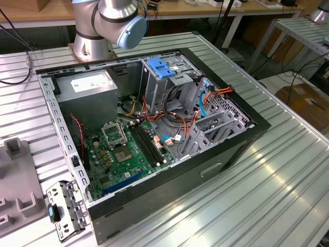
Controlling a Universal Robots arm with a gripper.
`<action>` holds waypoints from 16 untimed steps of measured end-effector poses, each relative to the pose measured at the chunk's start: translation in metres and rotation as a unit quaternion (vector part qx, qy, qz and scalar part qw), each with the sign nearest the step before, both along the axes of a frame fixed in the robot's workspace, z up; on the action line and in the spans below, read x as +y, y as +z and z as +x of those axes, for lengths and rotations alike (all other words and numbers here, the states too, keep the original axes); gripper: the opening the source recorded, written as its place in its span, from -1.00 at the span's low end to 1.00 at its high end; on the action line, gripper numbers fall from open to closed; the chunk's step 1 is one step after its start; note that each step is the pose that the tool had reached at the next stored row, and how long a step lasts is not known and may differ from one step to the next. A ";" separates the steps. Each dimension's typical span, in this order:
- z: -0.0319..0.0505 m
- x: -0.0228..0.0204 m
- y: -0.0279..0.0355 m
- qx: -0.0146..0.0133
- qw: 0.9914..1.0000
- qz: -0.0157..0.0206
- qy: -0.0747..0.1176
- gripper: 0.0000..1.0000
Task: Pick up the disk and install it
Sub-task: 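Pick up the disk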
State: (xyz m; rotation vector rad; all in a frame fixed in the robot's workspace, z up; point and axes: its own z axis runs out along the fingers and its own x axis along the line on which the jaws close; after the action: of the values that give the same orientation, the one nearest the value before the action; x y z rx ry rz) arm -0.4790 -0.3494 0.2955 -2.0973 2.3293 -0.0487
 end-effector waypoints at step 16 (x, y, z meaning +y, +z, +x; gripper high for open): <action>0.0000 -0.0017 -0.0006 0.000 1.000 0.000 0.000 -0.25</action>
State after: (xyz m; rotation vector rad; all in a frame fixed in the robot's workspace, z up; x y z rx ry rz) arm -0.4791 -0.3511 0.2949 -2.0973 2.3293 -0.0487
